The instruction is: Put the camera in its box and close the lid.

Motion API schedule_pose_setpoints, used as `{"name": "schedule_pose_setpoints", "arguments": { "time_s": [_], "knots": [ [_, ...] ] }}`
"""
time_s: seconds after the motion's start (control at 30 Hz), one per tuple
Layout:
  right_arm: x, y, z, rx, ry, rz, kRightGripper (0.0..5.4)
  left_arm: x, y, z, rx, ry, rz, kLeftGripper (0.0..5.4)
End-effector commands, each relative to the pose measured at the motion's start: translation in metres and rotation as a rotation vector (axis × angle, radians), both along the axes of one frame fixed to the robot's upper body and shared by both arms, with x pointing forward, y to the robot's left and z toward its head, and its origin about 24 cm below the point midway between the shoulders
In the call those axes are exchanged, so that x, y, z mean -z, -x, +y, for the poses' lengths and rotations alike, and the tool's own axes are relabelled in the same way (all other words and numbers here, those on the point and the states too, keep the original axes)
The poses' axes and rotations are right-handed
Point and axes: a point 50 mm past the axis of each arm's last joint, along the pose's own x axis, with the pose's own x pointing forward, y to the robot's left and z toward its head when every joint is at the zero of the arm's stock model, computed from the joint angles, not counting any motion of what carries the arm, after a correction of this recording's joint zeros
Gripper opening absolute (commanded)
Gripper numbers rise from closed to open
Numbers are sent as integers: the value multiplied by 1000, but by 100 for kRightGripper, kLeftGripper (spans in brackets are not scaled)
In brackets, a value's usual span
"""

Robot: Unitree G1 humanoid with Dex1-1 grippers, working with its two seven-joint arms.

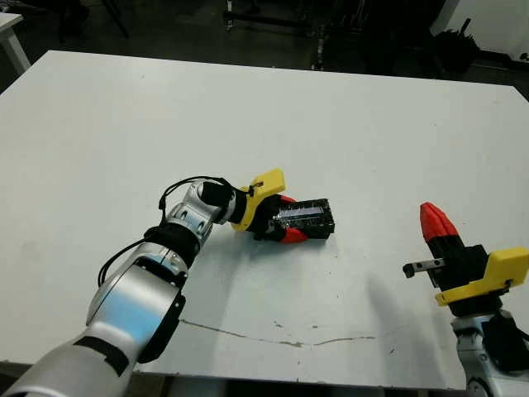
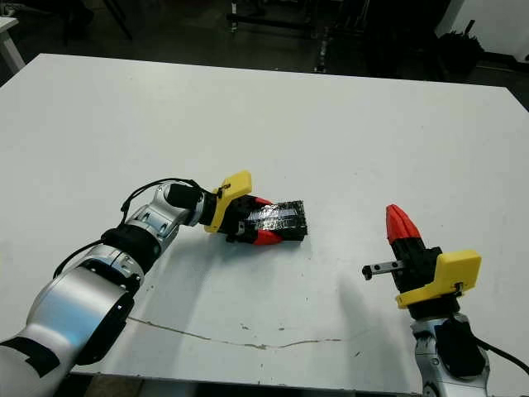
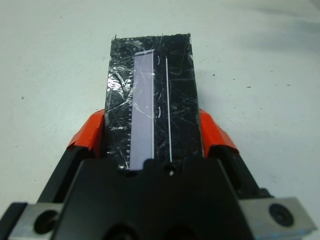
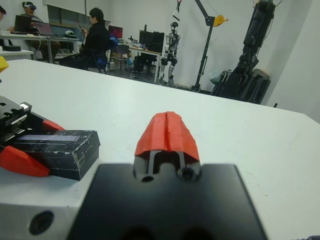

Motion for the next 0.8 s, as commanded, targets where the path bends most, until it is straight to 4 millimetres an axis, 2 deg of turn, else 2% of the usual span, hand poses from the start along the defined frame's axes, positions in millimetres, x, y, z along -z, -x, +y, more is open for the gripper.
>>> {"name": "schedule_pose_setpoints", "arguments": {
  "time_s": [0.03,0.5,0.8],
  "knots": [
    [-1,2,-3,13,19,9,0,29,32,-45,134,-30,113,315],
    [-2,1,-3,2,19,12,0,31,35,-53,134,-36,95,315],
    [0,2,-4,3,9,17,0,33,35,-54,129,-55,37,438]
  ]
}}
